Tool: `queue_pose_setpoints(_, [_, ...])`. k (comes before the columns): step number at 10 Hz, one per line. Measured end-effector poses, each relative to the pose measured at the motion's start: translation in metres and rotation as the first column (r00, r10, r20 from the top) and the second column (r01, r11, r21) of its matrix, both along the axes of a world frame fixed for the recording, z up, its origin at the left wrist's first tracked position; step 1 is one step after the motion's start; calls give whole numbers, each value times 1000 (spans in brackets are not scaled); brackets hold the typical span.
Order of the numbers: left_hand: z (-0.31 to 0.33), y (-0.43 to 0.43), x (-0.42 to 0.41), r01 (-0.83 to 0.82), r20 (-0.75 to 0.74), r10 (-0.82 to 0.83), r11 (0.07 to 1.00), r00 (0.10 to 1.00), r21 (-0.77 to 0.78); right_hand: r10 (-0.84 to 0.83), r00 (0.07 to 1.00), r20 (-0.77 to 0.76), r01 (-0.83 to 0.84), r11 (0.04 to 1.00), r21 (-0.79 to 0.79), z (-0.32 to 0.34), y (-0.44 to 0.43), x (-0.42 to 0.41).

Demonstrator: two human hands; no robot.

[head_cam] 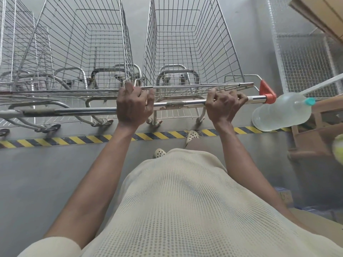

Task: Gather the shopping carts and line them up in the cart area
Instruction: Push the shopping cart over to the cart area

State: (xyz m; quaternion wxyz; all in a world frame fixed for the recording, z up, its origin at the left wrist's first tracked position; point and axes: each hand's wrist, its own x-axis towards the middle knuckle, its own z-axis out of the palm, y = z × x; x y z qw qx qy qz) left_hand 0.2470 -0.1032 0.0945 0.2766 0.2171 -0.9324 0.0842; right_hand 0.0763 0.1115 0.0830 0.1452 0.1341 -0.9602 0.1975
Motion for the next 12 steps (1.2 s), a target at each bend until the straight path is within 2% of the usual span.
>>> queue_pose_setpoints(3, [-2, 4, 7, 64, -58, -66, 998, 996, -27, 20, 999, -37, -20, 1000, -14, -7, 4, -3])
queue_pose_setpoints(4, [1, 13, 12, 69, -129, -67, 998, 989, 8, 31, 998, -54, -32, 999, -12, -8, 6, -5])
queue_pose_setpoints(5, [5, 44, 21, 303, -228, -263, 939, 937, 165, 30, 996, -82, -30, 1000, 3, -7, 7, -8])
queue_pose_setpoints(6, [-5, 79, 33, 250, -180, -174, 670, 968, 699, 27, 996, -85, -26, 1000, 14, -7, 7, -8])
queue_pose_setpoints(7, [-9, 69, 34, 116, 169, 530, -463, 831, 879, 29, 995, -94, -28, 999, 17, -9, 6, -9])
queue_pose_setpoints(8, [-5, 37, 36, 630, 215, 792, -591, 571, 504, 30, 994, -109, -29, 1000, 9, -11, 6, -9])
queue_pose_setpoints(9, [9, 21, 21, 887, 99, 925, -380, 367, 262, 40, 992, -116, -41, 999, -2, -11, 6, -10])
queue_pose_setpoints(10, [20, 24, 1, 929, 175, 963, -248, 205, 275, 42, 991, -126, -42, 999, 0, -12, 5, -9])
queue_pose_setpoints(11, [27, 23, -6, 941, 215, 970, -172, 111, 292, 44, 989, -142, -45, 999, -6, -12, 5, -10])
queue_pose_setpoints(12, [29, 22, -7, 938, 233, 970, -139, 65, 316, 55, 989, -135, -56, 998, -1, -13, 6, -10])
